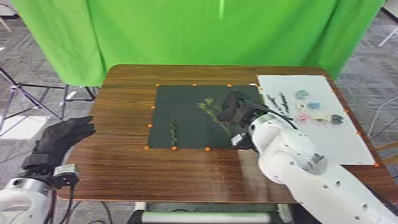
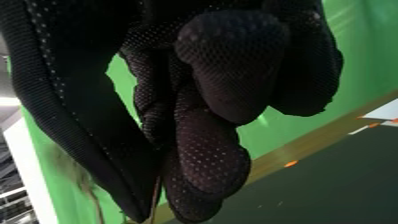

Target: Arrange flowers

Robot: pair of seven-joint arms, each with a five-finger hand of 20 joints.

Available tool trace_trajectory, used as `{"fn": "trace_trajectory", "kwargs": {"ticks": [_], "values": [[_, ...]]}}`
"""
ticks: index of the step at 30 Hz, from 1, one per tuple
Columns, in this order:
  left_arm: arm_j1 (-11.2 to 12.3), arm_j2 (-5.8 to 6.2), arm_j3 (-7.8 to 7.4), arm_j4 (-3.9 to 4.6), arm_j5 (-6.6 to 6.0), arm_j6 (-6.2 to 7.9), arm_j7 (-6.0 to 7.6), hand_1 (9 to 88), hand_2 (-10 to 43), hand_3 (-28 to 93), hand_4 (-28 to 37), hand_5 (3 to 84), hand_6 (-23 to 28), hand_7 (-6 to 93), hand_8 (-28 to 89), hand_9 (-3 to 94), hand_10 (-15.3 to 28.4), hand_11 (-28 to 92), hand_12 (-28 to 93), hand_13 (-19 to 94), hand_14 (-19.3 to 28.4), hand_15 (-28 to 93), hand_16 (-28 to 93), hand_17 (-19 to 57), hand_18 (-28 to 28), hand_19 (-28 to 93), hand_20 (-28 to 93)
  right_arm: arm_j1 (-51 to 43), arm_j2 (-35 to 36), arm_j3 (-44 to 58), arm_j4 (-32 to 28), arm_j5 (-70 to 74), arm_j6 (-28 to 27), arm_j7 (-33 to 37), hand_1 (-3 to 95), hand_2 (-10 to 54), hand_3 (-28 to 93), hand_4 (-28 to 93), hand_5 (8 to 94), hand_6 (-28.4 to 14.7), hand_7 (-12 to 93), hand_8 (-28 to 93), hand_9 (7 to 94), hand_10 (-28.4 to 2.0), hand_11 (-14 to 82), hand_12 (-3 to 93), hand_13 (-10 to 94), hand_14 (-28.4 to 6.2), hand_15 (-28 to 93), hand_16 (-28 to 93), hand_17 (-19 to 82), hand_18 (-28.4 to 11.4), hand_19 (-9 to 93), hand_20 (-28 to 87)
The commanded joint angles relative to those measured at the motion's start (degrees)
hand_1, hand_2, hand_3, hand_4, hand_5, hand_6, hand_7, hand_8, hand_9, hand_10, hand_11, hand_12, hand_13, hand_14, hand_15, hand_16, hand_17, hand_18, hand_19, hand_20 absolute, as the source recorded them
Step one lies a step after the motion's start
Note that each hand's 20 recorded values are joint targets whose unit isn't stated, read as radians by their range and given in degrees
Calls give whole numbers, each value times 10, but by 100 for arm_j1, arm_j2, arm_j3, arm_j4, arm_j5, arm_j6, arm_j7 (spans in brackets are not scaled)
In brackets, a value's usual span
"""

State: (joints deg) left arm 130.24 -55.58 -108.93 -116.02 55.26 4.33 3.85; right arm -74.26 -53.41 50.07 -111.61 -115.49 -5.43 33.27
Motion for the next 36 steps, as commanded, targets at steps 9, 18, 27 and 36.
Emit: {"fn": "trace_trajectory", "kwargs": {"ticks": [9,18,27,36], "values": [[46,-8,-39,-3,12,-131,-82,248,-5,628,-196,472,51,128,-53,456,140,226,153,352,189,230,41,26,158,131,189,13,-180,-42,52,302,66,65,504,-68,601,-74,813,-40,330,225,914,-114,447,284,937,-29,654,268,748,-90,932,526],[18,17,-42,14,17,-181,-90,249,-5,627,-193,470,51,129,-53,455,140,226,153,350,189,228,42,25,158,130,189,33,-477,-141,134,559,-52,72,506,-63,602,-75,817,-41,325,227,918,-114,441,285,937,-29,656,264,748,-92,932,524],[20,18,-48,28,20,-214,-76,249,-9,626,-189,468,50,128,-53,452,139,226,154,348,189,225,44,24,158,130,188,39,-615,-171,276,558,-22,113,502,-63,604,-72,816,-43,323,227,917,-115,440,286,937,-29,652,264,748,-91,932,522],[-3,10,-24,46,32,-281,-84,251,-16,628,-187,468,52,126,-53,451,139,226,153,347,190,225,44,23,158,127,188,47,-690,-215,442,426,-83,154,484,-58,609,-72,817,-42,323,213,916,-116,438,287,937,-30,649,266,748,-91,932,520]]}}
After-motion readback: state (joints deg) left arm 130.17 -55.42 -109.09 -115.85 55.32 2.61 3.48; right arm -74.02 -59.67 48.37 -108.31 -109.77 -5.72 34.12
